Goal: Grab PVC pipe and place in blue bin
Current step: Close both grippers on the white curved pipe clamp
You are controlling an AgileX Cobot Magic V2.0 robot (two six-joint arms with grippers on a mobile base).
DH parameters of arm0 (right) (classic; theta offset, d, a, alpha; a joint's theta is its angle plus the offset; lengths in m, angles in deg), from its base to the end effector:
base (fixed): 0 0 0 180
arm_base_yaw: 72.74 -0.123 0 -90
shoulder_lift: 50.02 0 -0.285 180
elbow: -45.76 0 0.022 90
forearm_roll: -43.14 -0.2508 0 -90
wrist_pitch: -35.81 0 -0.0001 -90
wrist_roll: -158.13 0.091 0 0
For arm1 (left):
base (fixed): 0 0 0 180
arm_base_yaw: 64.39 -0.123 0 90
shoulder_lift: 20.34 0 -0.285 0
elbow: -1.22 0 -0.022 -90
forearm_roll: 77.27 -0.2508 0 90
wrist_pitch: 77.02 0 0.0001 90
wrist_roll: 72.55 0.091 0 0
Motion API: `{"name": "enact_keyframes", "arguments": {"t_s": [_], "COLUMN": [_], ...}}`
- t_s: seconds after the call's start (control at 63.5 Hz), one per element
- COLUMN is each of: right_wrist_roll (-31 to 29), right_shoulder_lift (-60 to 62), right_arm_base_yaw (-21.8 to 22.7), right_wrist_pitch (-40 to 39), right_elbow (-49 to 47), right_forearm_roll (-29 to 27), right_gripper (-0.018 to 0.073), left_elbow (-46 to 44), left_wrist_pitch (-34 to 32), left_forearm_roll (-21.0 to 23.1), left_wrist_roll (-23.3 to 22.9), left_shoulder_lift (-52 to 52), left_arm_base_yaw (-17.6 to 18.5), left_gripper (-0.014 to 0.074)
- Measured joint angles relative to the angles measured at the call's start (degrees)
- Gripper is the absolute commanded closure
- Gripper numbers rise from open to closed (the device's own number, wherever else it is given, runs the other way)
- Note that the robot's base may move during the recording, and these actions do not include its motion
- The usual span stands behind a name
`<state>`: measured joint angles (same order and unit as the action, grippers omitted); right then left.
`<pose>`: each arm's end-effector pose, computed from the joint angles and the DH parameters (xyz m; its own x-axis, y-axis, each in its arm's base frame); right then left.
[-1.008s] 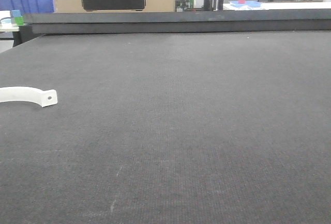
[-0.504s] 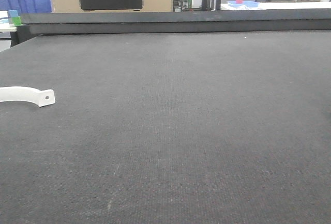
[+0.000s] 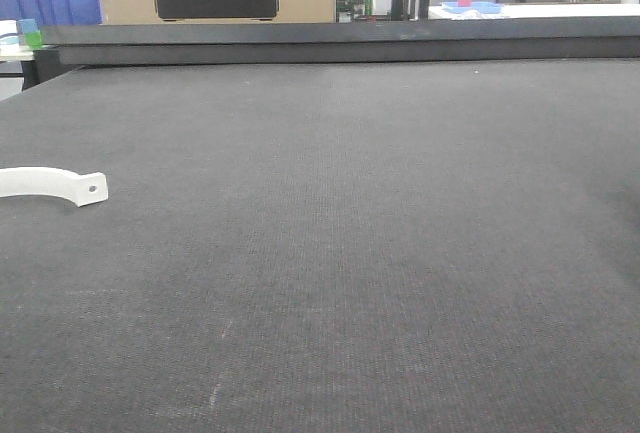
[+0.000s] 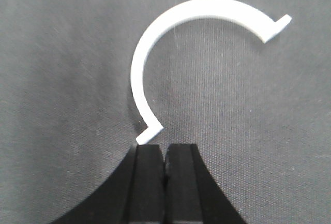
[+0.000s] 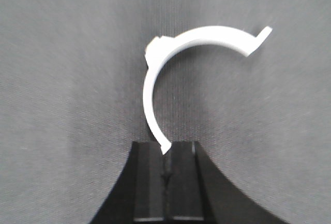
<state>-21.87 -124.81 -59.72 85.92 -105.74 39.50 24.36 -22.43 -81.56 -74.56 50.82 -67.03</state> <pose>0.2105 -0.0441 0.2805 -0.8617 0.2410 -0.4465 0.2391 0.9690 0.0618 0.2062 0.0151 0.3181 -0.8552 -0.0311 -0.5174 -0.0704 0.9959 0.0565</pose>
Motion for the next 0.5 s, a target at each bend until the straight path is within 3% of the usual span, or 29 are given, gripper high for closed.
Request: {"name": "enact_keyframes", "arguments": {"t_s": [0.22, 0.425, 0.504], "right_wrist_roll": [0.0, 0.0, 0.0], "right_shoulder_lift": [-9.1, -16.3, -18.4], "right_arm_base_yaw": [0.0, 0.0, 0.0], "right_wrist_pitch": [1.3, 4.3, 4.4], "right_elbow": [-2.0, -7.5, -8.8], "right_forearm_roll": [-0.3, -0.5, -0.7], "right_gripper": [0.0694, 0.0409, 0.0344], "left_elbow": [0.0, 0.0, 0.0], "left_wrist_pitch": [-3.9, -6.5, -7.0], "left_forearm_roll": [0.4, 0.5, 0.5], "left_wrist_roll": [0.0, 0.0, 0.0], "left_shoulder_lift": [5.6, 7.8, 7.9], "left_arm_base_yaw": [0.0, 0.0, 0.0], "left_gripper": [0.0707, 0.0707, 0.0707]}}
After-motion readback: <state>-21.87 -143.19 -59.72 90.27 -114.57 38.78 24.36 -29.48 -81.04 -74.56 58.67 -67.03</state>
